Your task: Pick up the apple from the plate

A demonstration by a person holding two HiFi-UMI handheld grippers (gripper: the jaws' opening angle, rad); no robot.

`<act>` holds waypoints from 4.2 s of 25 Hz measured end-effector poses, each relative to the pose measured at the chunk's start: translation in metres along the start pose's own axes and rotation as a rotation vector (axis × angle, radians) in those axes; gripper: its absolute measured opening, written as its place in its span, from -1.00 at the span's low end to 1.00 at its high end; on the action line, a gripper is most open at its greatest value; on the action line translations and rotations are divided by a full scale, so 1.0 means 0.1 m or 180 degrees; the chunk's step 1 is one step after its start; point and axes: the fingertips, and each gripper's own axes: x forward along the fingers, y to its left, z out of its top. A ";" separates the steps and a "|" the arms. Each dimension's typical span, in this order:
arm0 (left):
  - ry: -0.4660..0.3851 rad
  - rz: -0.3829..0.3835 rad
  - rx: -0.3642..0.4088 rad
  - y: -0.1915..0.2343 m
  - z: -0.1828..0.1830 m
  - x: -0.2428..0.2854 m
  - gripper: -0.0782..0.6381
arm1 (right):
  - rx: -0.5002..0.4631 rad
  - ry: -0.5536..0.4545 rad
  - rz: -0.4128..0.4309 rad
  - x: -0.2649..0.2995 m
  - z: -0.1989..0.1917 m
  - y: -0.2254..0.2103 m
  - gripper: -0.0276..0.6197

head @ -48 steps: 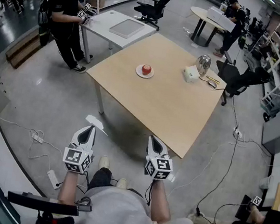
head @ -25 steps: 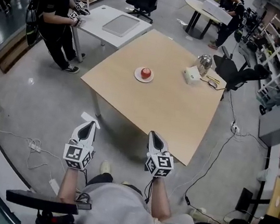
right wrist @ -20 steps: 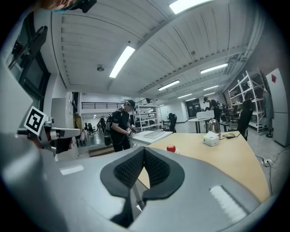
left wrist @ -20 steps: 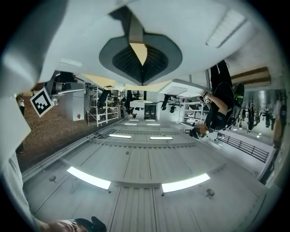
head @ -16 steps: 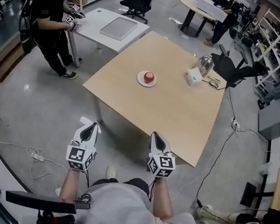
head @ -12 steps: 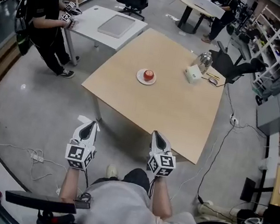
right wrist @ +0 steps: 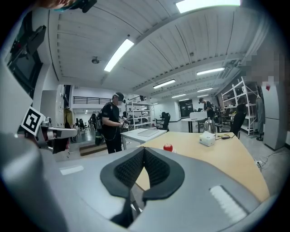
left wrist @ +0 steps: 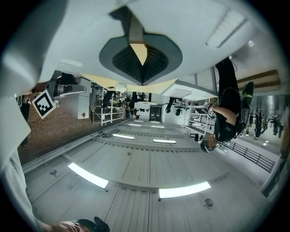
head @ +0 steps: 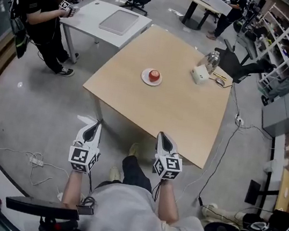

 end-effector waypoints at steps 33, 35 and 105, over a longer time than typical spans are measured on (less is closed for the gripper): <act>0.0352 -0.0075 0.0108 0.41 0.04 1.94 -0.73 | -0.0060 0.0163 0.0079 1.88 0.08 -0.93 -0.90; 0.0383 -0.0074 0.0118 0.40 0.02 2.06 -0.73 | -0.0091 0.0189 0.0106 2.01 0.06 -1.00 -0.90; 0.0972 0.0436 -0.0177 1.11 -0.48 2.90 -0.73 | -0.0622 0.1430 0.0342 4.76 -1.11 -1.64 0.22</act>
